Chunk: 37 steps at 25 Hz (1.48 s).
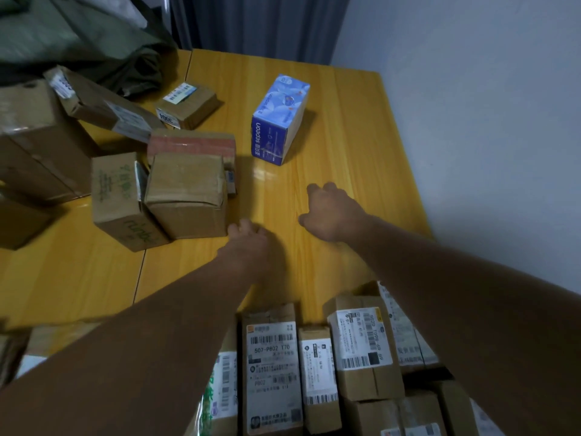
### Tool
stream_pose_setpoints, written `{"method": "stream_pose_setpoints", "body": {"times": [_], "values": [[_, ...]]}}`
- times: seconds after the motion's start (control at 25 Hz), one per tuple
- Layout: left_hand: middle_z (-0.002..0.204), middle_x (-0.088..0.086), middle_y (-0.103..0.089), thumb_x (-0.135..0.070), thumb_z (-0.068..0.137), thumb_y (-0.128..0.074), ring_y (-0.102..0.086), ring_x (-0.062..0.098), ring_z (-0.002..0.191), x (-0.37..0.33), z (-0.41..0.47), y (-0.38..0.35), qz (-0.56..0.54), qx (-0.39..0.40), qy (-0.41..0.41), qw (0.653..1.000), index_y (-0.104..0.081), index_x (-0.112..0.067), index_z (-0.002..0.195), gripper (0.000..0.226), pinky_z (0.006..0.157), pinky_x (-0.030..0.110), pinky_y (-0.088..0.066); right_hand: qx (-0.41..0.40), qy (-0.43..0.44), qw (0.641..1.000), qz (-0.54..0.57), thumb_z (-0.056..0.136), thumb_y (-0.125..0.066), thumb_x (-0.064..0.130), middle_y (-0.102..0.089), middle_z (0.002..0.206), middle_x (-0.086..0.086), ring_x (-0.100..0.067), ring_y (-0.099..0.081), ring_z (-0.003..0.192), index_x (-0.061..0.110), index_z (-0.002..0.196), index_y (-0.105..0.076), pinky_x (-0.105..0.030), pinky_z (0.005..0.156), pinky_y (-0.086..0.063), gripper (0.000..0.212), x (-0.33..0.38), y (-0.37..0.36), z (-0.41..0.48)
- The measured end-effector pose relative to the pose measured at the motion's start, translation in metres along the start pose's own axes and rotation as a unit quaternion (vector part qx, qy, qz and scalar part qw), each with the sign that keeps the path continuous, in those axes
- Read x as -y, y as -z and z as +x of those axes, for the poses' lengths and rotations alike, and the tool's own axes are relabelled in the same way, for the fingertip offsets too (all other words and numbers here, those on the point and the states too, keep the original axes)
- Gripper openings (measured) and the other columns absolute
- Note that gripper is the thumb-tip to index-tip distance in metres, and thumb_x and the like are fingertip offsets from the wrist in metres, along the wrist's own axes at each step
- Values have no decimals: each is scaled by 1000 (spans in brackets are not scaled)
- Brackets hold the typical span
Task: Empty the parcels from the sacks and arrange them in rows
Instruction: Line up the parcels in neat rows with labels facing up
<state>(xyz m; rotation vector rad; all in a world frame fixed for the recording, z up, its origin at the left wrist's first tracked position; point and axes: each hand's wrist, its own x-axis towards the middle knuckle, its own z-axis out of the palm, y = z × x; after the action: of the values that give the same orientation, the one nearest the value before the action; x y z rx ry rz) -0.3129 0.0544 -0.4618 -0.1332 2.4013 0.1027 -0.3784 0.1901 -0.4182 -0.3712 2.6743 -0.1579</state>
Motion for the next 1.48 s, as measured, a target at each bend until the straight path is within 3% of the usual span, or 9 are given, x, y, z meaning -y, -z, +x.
{"method": "stream_pose_setpoints", "body": {"times": [0.16, 0.24, 0.44, 0.6, 0.92, 1.04, 1.2, 1.36, 1.48], "values": [[155, 14, -12, -28, 71, -86, -18, 42, 138, 1, 22, 2, 2, 18, -10, 1000, -13, -18, 156, 113, 106, 55, -41, -97, 49, 994, 15, 92, -63, 23, -28, 150, -14, -32, -32, 136, 11, 143, -37, -39, 102, -42, 58, 31, 26, 50], [158, 12, -7, -29, 63, -92, -16, 43, 139, 4, 31, 1, 5, 18, -19, 1000, -11, -17, 156, 124, 103, 56, -44, -112, 64, 992, 5, 90, -62, 22, -19, 157, -15, -33, -20, 145, 9, 146, -33, -42, 112, -38, 65, 45, 31, 72], [160, 12, -5, -36, 57, -94, -16, 43, 141, 4, 43, -4, 54, 19, -32, 998, -8, -16, 156, 132, 104, 55, -44, -87, 74, 993, -38, 94, -59, 22, 4, 167, -15, -30, 4, 154, 7, 157, -13, -44, 121, -24, 79, 54, 28, 108], [147, 10, -18, -42, 45, -97, -25, 39, 133, 5, 57, 1, 77, -2, -33, 996, -11, -14, 154, 143, 99, 55, -47, -99, 67, 992, -46, 94, -63, 31, 4, 167, -14, -31, 6, 154, 8, 158, -8, -48, 121, -23, 88, 55, 37, 129], [151, 13, -12, -29, 55, -98, -28, 39, 130, -2, 61, 5, 132, 4, -6, 991, 10, -16, 157, 149, 100, 51, -48, -60, 83, 993, -58, 91, -66, 41, 4, 168, -11, -31, 5, 154, 10, 160, -1, -49, 123, -20, 100, 49, 40, 145], [152, 12, -9, -27, 55, -97, -24, 41, 133, -2, 57, 7, 107, 22, 2, 994, 10, -18, 157, 148, 99, 55, -49, -73, 104, 991, -36, 89, -63, 40, -22, 161, -14, -34, -15, 151, 9, 153, -27, -50, 117, -31, 80, 43, 38, 126], [153, 11, -8, -27, 53, -97, -23, 42, 134, -2, 52, 11, 84, 27, 0, 996, 9, -18, 158, 149, 98, 56, -50, -219, 95, 971, -5, 92, -50, 50, -54, 125, -12, -35, -45, 124, 10, 122, -56, -48, 91, -48, 51, 42, 25, 85], [150, 10, -12, -31, 49, -98, -23, 41, 134, -3, 50, 12, 78, 36, 6, 996, 6, -21, 158, 151, 95, 56, -52, -222, -4, 975, 30, 83, -59, 69, -37, 140, -13, -32, -36, 127, 14, 138, -42, -46, 85, -44, 80, 45, 18, 83], [148, 10, -13, -32, 52, -98, -24, 40, 133, -5, 49, 13, 93, 35, 5, 995, 1, -23, 157, 145, 96, 54, -51, -145, -26, 988, 54, 82, -70, 51, -21, 148, -12, -35, -38, 123, 15, 143, -30, -38, 74, -37, 81, 41, 8, 85]]}}
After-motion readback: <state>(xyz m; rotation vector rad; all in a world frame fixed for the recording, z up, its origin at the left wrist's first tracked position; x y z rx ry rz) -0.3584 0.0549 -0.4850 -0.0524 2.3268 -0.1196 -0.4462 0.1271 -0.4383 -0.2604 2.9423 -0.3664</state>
